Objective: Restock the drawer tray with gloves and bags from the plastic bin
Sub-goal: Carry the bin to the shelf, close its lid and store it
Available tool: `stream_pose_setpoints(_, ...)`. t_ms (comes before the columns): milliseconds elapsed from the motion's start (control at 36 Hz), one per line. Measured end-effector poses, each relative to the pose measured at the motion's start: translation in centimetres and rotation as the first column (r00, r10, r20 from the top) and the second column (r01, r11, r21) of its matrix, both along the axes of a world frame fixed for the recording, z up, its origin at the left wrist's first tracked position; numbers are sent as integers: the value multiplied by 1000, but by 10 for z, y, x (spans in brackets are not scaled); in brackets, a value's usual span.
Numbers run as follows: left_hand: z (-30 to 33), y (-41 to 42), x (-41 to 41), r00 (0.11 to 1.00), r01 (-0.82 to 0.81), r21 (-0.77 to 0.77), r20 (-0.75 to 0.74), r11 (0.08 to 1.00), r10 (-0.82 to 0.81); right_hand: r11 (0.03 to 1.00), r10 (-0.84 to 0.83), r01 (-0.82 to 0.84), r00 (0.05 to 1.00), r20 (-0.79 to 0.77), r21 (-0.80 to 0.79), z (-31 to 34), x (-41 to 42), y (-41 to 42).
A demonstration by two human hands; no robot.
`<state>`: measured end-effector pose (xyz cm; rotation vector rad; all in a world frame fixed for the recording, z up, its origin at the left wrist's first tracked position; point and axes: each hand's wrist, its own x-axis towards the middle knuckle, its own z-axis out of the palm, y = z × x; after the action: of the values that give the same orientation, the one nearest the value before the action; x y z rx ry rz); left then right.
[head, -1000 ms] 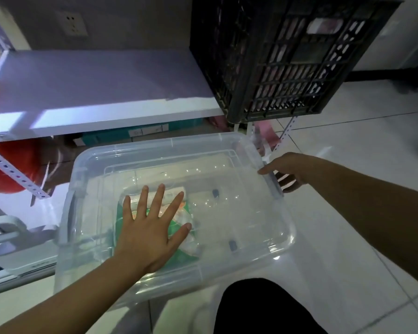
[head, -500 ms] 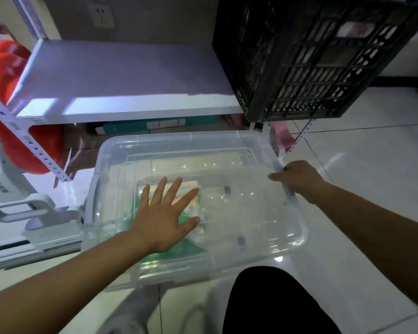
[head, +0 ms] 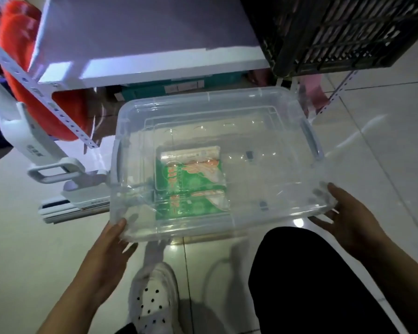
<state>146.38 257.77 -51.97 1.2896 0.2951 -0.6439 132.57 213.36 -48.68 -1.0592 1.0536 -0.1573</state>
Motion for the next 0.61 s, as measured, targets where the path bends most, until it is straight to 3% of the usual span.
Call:
stream_pose_setpoints(83, -3, 4, 1, 997, 0, -176, -70, 984, -13, 999, -37, 36, 999, 25, 13, 4, 6, 13)
stream_pose_setpoints(167, 8, 4, 8, 997, 56, -141, -39, 988, -62, 999, -37, 36, 998, 54, 36, 11, 6, 21)
stream_pose_setpoints(361, 51, -2, 15, 972, -55, -168, -235, 984, 14, 993, 59, -61, 998, 20, 104, 51, 14, 15)
stream_pose_setpoints(611, 140, -14, 32, 956, -3, -112, -293, 994, -30, 994, 51, -57, 997, 59, 97, 117, 38, 3)
